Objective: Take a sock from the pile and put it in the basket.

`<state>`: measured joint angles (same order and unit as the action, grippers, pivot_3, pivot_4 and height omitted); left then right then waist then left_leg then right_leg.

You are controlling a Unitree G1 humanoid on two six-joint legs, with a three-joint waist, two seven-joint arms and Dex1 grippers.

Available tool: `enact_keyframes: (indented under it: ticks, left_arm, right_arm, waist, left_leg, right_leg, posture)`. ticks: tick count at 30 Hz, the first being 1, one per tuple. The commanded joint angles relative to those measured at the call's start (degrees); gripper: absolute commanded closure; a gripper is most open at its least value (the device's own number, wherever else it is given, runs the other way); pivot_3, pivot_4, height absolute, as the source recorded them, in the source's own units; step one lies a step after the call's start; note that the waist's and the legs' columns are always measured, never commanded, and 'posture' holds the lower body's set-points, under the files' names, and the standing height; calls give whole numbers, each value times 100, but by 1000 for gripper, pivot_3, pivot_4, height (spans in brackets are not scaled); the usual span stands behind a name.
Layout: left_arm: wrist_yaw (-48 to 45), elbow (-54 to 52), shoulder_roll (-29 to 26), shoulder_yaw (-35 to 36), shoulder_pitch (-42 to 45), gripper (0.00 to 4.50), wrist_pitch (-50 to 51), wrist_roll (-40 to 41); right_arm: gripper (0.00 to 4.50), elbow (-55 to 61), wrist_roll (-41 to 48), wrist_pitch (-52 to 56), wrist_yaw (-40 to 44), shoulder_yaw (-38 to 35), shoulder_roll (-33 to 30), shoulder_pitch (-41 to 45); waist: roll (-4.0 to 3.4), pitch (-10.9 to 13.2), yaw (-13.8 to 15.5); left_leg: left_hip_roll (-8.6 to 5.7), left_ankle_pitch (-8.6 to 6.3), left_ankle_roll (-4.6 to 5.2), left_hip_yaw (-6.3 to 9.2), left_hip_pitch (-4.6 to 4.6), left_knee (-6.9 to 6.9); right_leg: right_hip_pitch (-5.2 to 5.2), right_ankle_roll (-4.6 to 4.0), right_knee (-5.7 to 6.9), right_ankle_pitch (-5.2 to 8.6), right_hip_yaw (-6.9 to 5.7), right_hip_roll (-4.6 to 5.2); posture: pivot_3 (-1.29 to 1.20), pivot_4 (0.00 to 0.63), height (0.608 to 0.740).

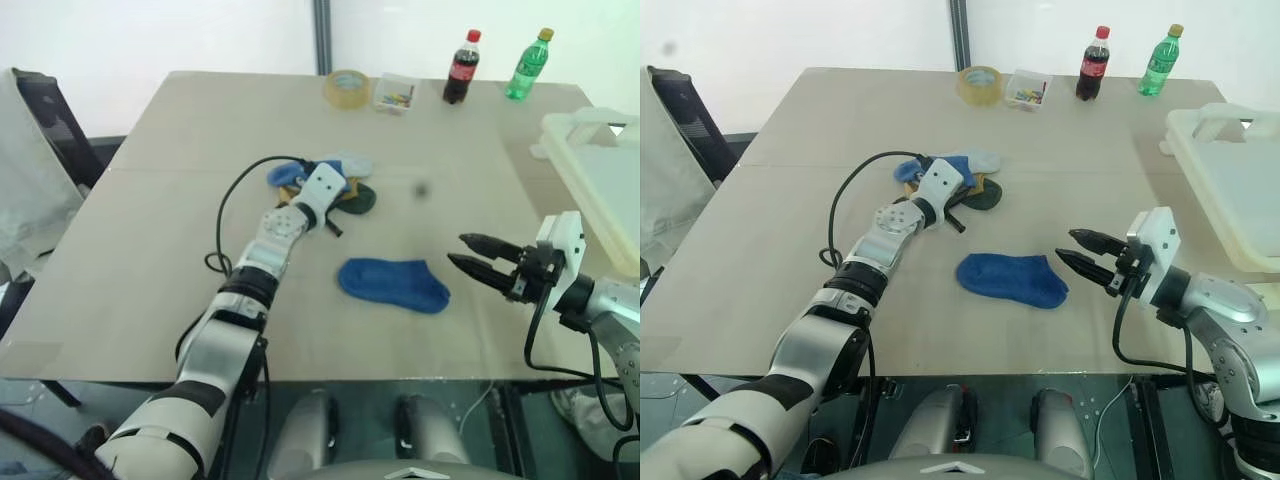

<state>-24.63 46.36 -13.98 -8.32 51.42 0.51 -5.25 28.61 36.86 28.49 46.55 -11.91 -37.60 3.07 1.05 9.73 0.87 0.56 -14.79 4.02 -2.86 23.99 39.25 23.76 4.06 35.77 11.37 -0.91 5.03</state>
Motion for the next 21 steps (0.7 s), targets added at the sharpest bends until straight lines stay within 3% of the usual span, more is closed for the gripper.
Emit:
enact_keyframes:
  ticks: [1, 12, 16, 21]
  left_arm:
    - [-40, -719, 35, 159, 71, 4444, 231, 161]
    - [-98, -2945, 340, 141, -517, 4444, 2068, 489]
    - [-170, -3787, 773, -163, -857, 4444, 2878, 714]
    - [35, -4105, 1420, -525, -1088, 4444, 3524, 724]
  right_arm:
    - [2666, 44, -27, -169, -15, -21, 20, 48]
    - [2666, -13, -126, -260, -28, 103, 73, 101]
    - [2666, -28, -169, -278, -50, 132, 80, 124]
    - [2666, -145, -241, -387, 59, 181, 83, 77]
  waist:
    - [0, 0, 1]
    - [-1, 0, -5]
    - [-1, -1, -2]
    - [-1, 0, 8]
  left_leg:
    - [0, 0, 0, 0, 0, 0]
    - [0, 1, -1, 0, -1, 0]
    - [0, 1, -1, 0, -2, 1]
    - [-6, 1, 0, 2, -2, 6]
  right_leg:
    - [0, 0, 0, 0, 0, 0]
    - [0, 0, 4, 0, 1, -1]
    - [0, 0, 4, 0, 1, -1]
    - [-5, 0, 4, 0, 3, 0]
  posture:
    - [0, 150, 740]
    - [0, 150, 740]
    - [0, 150, 740]
    - [0, 150, 740]
